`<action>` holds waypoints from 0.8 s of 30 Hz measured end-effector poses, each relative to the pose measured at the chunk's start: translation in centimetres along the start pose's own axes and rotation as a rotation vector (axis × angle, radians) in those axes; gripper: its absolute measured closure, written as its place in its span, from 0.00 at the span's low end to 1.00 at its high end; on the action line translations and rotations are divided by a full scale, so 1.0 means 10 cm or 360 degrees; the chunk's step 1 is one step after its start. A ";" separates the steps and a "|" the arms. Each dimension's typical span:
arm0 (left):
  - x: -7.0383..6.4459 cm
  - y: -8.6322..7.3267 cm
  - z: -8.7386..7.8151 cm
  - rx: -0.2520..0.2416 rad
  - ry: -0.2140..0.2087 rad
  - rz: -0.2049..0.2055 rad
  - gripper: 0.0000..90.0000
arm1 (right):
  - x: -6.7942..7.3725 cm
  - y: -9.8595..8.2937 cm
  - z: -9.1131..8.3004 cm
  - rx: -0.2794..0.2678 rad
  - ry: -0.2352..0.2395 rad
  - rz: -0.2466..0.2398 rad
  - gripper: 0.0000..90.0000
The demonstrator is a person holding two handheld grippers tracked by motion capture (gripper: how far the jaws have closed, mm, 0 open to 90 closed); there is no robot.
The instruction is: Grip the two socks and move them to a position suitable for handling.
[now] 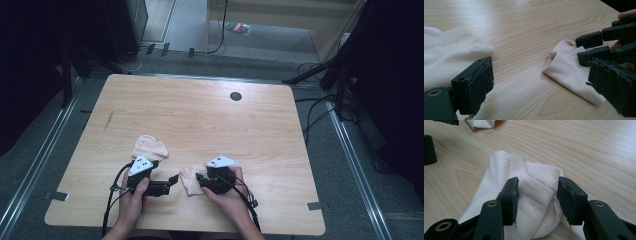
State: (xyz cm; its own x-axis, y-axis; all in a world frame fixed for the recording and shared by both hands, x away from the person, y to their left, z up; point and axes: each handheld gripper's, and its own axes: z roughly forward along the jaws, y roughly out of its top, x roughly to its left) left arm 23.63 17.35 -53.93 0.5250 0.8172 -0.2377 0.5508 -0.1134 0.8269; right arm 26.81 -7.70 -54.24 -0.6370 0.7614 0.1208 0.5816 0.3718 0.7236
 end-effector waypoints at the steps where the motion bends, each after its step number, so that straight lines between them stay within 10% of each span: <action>1: 0.00 0.00 0.00 0.0000 0.0000 0.0000 0.07 | 0.01 0.00 0.00 0.0004 -0.0015 -0.0005 0.61; 12: 0.02 -0.01 0.01 0.0018 0.0013 -0.0004 0.07 | 0.14 -0.01 -0.08 -0.0072 -0.0169 -0.0134 0.94; 24: -0.11 -0.04 0.11 0.0094 -0.0060 -0.0005 0.07 | 0.14 0.20 -0.31 -0.0205 0.0011 0.0013 0.98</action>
State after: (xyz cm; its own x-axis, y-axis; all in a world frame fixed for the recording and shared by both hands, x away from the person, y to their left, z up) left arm 23.62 15.87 -54.56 0.5467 0.7959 -0.2600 0.5892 -0.1451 0.7948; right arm 25.46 -7.53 -50.49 -0.6364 0.7601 0.1313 0.5170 0.2941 0.8038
